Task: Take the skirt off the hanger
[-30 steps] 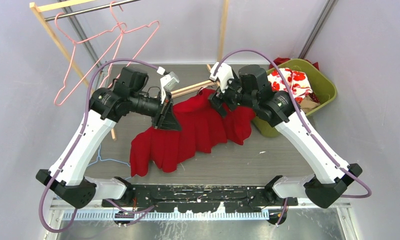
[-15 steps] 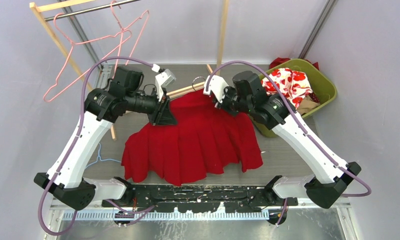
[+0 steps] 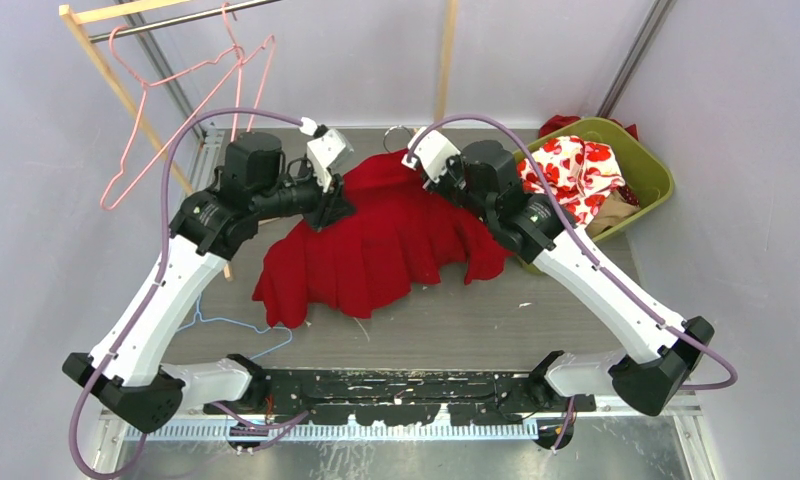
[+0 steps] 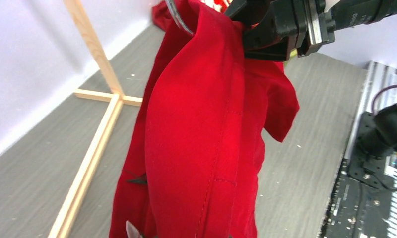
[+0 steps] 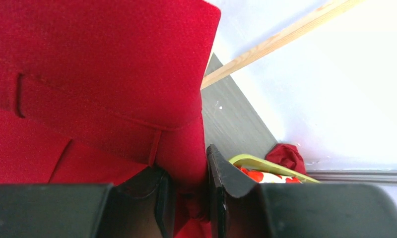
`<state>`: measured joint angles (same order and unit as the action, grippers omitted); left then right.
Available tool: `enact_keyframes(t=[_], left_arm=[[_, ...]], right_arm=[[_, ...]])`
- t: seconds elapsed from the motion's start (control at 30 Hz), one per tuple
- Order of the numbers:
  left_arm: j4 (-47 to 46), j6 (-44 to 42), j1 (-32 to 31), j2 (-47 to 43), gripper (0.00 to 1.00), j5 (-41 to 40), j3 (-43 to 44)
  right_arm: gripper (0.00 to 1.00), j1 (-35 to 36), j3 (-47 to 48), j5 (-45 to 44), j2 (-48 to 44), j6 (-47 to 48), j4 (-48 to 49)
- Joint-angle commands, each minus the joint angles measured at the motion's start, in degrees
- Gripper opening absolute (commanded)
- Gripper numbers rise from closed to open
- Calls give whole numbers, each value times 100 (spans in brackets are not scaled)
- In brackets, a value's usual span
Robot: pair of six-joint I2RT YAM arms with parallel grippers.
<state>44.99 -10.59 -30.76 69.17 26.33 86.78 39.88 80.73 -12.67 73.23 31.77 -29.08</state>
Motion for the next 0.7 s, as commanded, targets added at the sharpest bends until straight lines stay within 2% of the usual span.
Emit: enact_keyframes(t=[0.0,0.03,0.17,0.33,0.5,0.67], left_arm=[[-1387,20,-44,-494,32,-310,296],[-1441,-4,-44,-438,43,-301,383],[-1707,-114,-44,-244,57,-187,650],[-2337,-230,-47,-177,58,-205,596],[-2293,-315,-44,123,54,-30,548],[-2423,-833,-44,542,58,-75,381]], right_arm=[[1,-235,72,-1439,-173,-553,1169],[1,-234,70,-1418,-178,-532,1187],[1,-235,8,-1324,-238,-411,1283],[1,-235,-76,-1270,-350,-302,1355],[1,-230,-107,-1211,-516,-222,1352],[1,-233,-34,-1036,-690,-171,1107]])
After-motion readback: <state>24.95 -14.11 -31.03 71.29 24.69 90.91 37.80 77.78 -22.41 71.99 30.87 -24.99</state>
